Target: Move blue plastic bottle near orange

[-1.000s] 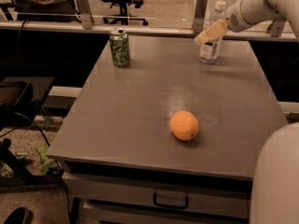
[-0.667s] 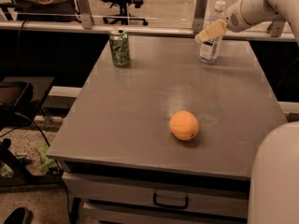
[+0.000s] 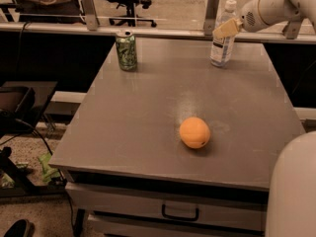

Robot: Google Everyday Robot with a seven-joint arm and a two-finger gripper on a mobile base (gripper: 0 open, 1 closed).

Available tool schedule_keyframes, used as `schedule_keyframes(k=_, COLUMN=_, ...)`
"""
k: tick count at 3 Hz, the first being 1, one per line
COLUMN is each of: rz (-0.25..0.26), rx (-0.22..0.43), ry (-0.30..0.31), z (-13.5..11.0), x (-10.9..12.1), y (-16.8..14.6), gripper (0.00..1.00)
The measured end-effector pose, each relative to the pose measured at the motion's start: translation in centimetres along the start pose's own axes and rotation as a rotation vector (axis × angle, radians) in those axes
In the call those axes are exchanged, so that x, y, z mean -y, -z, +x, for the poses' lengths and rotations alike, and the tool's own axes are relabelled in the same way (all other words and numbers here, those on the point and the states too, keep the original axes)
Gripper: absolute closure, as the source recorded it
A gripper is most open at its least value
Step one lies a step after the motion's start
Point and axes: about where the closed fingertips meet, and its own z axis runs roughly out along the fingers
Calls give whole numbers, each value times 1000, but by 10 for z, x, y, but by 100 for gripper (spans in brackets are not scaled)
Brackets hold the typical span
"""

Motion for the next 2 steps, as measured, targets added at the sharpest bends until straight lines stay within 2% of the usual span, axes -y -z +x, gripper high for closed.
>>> schedule_keyframes(k=1, rz=-49, rx=14, ry=30, z=-6, x=-17, y=13, gripper=85)
schedule_keyframes(k=2, rz=-102, rx=34, ry=81, z=-11, x=-43, y=35, gripper=100)
